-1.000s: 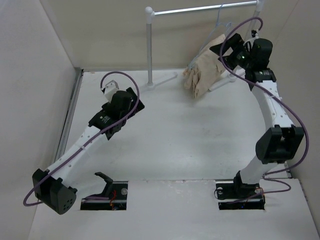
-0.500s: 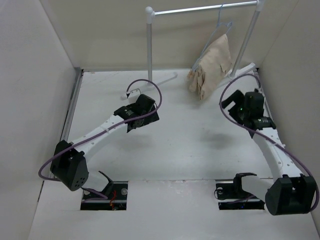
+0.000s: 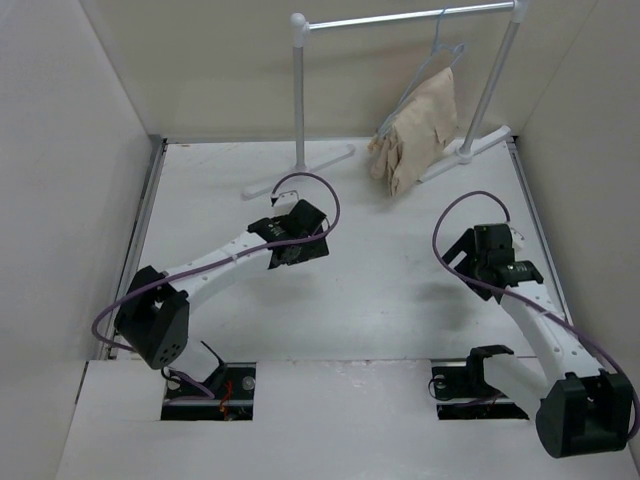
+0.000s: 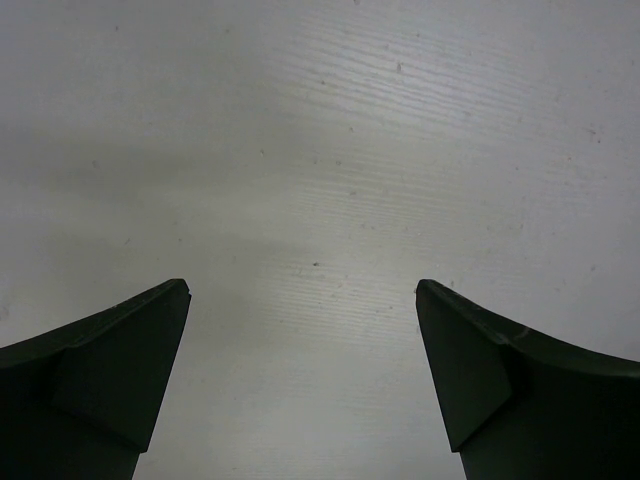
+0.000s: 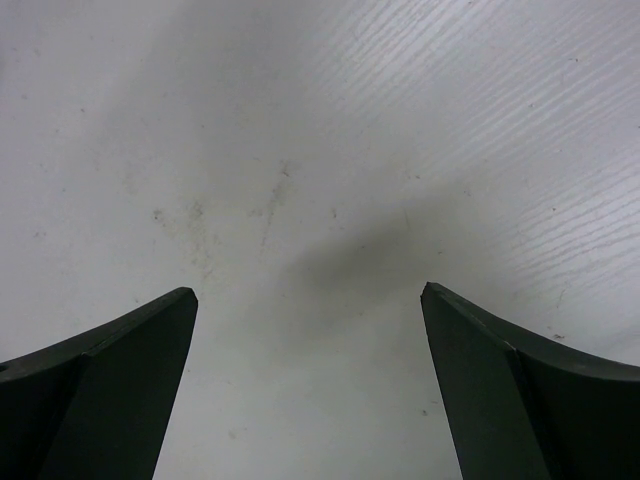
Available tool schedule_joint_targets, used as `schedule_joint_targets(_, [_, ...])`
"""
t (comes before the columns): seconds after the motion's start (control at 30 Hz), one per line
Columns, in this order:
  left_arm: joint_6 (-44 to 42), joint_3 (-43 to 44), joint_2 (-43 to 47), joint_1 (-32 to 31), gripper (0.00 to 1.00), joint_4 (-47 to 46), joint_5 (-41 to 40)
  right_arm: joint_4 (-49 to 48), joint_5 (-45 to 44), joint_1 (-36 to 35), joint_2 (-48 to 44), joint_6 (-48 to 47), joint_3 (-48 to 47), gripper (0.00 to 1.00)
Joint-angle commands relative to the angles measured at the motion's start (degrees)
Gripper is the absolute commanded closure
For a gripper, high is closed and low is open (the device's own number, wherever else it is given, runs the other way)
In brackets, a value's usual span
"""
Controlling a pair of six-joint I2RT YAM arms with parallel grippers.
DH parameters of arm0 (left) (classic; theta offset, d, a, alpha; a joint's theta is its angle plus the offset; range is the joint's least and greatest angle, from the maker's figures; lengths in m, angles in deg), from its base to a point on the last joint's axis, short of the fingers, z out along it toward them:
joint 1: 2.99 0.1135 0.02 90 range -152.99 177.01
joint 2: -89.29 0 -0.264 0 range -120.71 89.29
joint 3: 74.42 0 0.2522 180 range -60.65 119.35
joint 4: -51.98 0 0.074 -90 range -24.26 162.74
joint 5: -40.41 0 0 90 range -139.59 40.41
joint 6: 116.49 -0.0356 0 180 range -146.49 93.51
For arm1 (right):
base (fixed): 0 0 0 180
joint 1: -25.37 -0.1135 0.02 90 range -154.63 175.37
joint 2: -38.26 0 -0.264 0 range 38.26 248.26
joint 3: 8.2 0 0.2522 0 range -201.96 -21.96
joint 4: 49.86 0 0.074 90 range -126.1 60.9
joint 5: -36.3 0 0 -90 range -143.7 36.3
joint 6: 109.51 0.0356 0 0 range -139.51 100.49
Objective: Place the trousers on the hanger
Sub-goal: Reset both arms
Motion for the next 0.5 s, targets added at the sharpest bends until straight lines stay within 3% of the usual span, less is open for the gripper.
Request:
schedule_joint_targets(0.0, [-0.51, 3.52, -1.51, -1.15, 0.0, -0.67, -0.18, 1.17, -2.52, -0.17, 0.3, -0.34, -2.78, 0.0])
schedule_joint_targets(0.47, [-2.36, 6.07, -3.79, -1.77, 0.0, -1.2, 0.87, 1.78, -5.16, -0.43, 1.35, -3.59, -7.69, 0.0])
